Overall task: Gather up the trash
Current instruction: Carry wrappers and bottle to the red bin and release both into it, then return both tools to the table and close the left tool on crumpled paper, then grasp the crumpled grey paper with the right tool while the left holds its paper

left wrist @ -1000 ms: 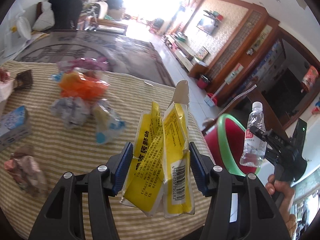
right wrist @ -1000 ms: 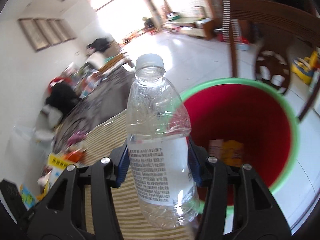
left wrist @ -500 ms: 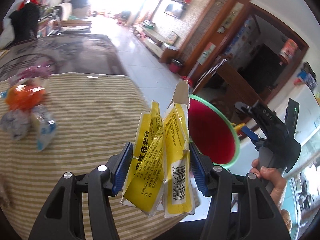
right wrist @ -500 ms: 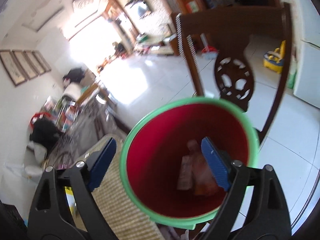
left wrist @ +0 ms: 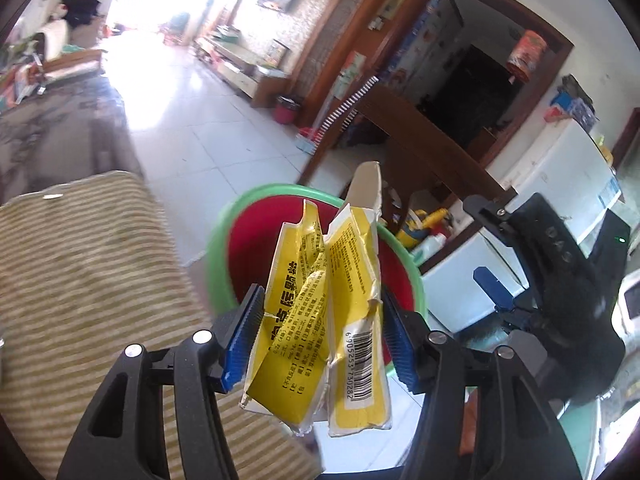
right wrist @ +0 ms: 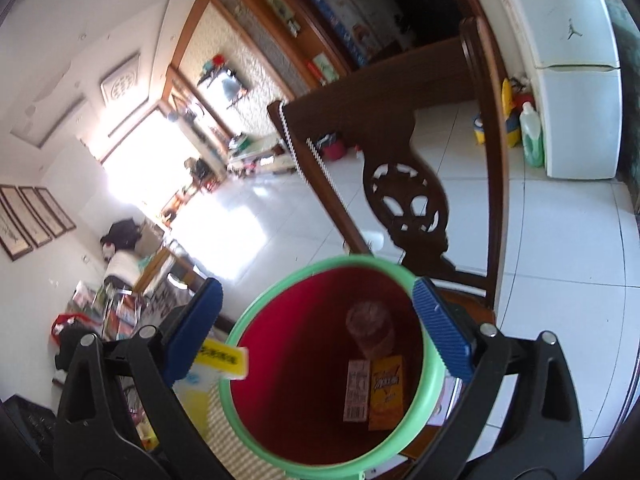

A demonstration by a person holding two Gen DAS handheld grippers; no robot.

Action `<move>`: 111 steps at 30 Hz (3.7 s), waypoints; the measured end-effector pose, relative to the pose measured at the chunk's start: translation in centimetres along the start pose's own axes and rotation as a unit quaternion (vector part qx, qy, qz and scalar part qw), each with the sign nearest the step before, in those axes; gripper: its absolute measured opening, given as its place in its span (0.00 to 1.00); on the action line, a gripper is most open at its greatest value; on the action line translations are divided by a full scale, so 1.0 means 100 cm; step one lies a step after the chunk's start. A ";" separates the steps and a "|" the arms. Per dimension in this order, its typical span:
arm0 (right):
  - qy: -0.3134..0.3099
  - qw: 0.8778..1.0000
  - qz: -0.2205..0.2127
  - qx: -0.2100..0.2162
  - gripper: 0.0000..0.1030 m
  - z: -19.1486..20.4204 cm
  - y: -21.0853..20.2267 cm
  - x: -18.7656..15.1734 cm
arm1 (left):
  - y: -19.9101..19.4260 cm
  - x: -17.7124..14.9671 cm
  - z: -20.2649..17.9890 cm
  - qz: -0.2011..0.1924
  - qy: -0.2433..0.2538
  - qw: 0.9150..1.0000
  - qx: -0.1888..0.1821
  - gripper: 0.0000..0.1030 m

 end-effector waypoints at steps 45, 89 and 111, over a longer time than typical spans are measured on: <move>-0.403 0.850 0.302 0.156 0.95 0.306 0.063 -0.294 | -0.218 -0.198 0.287 -0.068 -0.230 0.936 0.259 0.89; -0.442 0.795 0.369 0.191 0.76 0.340 0.074 -0.377 | -0.241 -0.220 0.327 -0.097 -0.324 0.905 0.260 0.59; -0.433 0.819 0.289 0.240 0.37 0.337 0.026 -0.322 | -0.253 -0.210 0.315 -0.151 -0.292 0.912 0.246 0.45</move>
Point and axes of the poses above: each gripper's, at about its wrist camera, not at the fingertips, and y roughly the way its jaws point, z to its left, x to its top, the point moved 3 cm from there along y, roughly the way its jaws point, and after that the axes turned 6 degrees about z, right-handed, at the moved point
